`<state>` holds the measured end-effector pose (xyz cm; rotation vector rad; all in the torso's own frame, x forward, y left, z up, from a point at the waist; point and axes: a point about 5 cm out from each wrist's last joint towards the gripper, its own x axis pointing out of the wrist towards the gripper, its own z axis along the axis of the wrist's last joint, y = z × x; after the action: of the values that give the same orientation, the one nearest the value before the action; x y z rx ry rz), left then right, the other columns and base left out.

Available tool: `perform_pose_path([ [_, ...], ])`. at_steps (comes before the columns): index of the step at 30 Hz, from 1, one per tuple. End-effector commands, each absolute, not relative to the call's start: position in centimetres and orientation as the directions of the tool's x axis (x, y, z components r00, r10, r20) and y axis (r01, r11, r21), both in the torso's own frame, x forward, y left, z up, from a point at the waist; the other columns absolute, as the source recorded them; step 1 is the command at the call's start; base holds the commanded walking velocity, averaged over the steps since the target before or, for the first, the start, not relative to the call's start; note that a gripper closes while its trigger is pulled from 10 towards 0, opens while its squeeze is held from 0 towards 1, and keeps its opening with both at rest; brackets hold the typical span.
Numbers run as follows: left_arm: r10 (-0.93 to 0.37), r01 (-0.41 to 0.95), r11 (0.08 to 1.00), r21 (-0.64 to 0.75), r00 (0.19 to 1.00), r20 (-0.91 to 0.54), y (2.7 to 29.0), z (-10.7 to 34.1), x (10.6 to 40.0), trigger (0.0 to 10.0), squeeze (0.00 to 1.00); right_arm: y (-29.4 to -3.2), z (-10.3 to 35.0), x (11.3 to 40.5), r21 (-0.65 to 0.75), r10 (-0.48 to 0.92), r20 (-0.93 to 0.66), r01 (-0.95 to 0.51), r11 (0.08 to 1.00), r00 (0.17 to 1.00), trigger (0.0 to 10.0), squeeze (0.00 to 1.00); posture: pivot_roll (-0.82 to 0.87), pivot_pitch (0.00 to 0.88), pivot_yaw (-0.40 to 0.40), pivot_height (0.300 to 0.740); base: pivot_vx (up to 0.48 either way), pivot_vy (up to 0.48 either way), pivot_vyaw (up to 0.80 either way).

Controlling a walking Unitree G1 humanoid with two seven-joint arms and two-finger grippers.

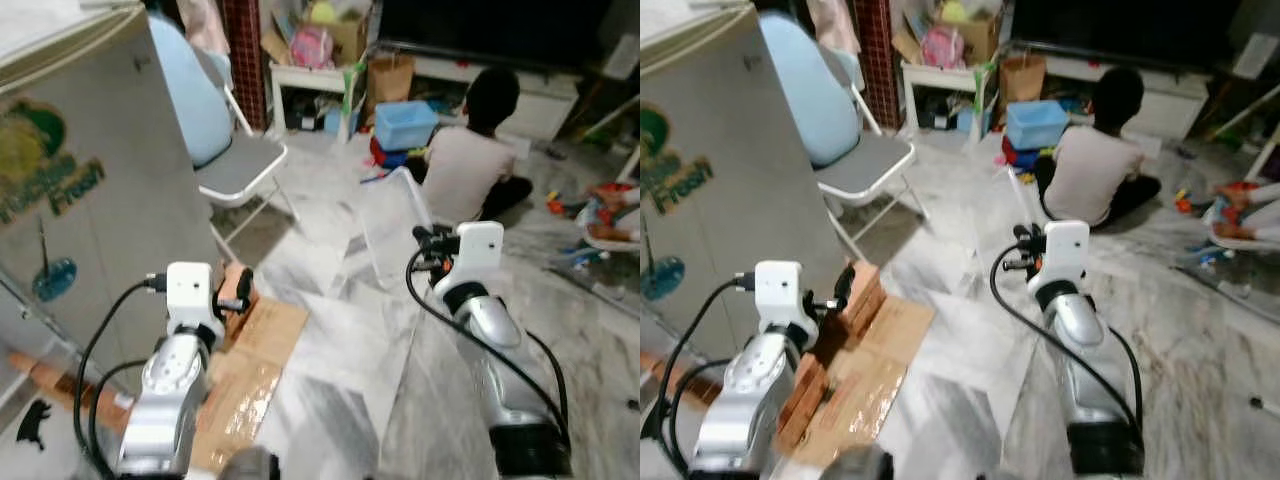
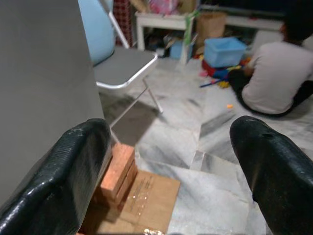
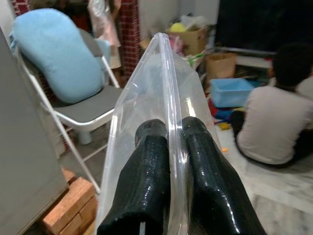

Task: Restocking fridge

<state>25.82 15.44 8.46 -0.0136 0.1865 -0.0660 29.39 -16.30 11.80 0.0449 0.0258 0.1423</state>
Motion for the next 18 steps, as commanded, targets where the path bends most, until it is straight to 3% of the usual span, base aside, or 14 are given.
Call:
perform_pose_path([
  [1,-0.058,0.058,0.998,-0.004,0.986,-0.155,15.87,9.07,26.14,10.0,0.00,-16.19,12.54,29.71,0.044,0.144,0.007,-0.144,0.989,0.990,10.0,0.00,0.03,0.000,-0.025,0.740,0.000,0.469,0.00],
  [18,-0.071,0.066,0.997,-0.044,0.989,-0.132,16.33,9.17,26.41,10.0,0.00,-16.28,12.61,29.83,0.040,0.134,0.010,-0.135,0.990,0.991,10.0,0.00,0.03,0.000,-0.026,0.740,0.000,0.479,0.00],
])
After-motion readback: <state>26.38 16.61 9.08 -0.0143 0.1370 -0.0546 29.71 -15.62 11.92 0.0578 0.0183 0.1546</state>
